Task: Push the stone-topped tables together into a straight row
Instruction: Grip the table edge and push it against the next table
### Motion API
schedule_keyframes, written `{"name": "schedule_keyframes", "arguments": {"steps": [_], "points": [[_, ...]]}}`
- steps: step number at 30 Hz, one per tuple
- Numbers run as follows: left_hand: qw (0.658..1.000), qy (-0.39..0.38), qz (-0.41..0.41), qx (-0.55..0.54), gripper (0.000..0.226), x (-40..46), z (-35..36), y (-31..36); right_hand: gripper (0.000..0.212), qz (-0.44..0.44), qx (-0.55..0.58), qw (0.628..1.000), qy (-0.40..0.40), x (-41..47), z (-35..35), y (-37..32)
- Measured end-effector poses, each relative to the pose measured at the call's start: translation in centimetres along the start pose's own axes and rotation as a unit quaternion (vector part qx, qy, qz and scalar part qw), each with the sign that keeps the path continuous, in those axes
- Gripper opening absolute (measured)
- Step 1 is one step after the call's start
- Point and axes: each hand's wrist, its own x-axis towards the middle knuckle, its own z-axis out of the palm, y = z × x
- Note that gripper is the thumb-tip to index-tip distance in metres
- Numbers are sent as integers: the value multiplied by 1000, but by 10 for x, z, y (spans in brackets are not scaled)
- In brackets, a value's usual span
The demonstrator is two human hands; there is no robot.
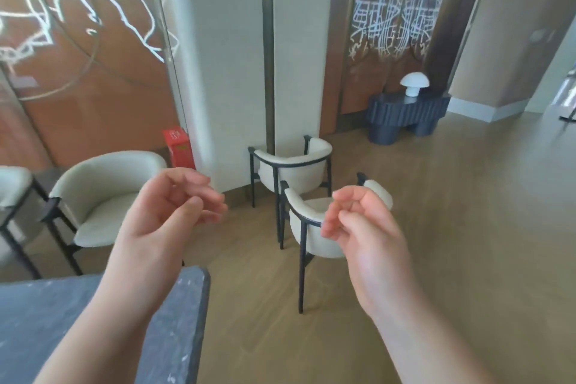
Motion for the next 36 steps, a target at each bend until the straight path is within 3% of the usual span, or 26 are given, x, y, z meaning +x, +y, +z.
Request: {"name": "schedule_keyframes", "arguments": {"steps": [8,20,24,30,36], "points": [[993,97,41,43,23,113,-21,-19,24,-4,61,993,-106,143,52,22],[981,153,82,85,28,284,40,-123,23,-12,98,981,-169,387,35,60],[975,180,95,89,28,340,47,-160,45,0,97,978,-184,468,37,72],[970,203,104,80,27,399,35,-206,41,22,124,971,-204,553,54,99],[964,223,108,94,29,448,-13,-245,58,21,143,961,-234,619,107,145]]}}
